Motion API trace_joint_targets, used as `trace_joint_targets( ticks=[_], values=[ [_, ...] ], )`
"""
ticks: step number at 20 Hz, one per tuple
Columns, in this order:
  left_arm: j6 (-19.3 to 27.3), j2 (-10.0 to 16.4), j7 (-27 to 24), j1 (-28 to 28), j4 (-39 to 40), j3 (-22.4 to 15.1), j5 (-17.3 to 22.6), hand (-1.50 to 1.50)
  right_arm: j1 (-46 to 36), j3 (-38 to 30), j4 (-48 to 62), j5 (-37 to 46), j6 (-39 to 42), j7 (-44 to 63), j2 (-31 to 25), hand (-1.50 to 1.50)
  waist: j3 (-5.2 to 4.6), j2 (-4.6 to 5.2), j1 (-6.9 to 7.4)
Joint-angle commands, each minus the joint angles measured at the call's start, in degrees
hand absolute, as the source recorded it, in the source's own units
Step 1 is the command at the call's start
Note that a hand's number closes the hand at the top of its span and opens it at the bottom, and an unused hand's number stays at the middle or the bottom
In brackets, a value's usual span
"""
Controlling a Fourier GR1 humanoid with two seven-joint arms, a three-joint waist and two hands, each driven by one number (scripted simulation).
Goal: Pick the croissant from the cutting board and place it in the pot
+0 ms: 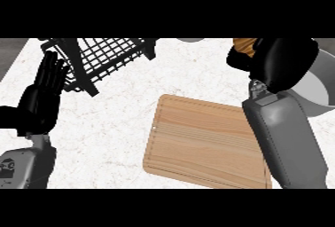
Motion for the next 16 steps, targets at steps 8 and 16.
trace_joint_targets(
  ticks=[8, 16],
  values=[
    [1.0, -0.7, -0.4, -1.6, 1.5, 0.1, -1.4, 0.0, 15.6, -16.3, -12.9, -12.9, 3.1, -9.9, -13.0, 1.5, 0.04, 0.21, -0.3],
    [0.4, 0.9, 3.4, -4.9, 1.5, 1.6, -0.2, 0.0, 23.5, -28.3, -5.5, -25.8, -4.6, -25.6, -20.0, 1.5, 0.07, 0.28, 0.18]
  ],
)
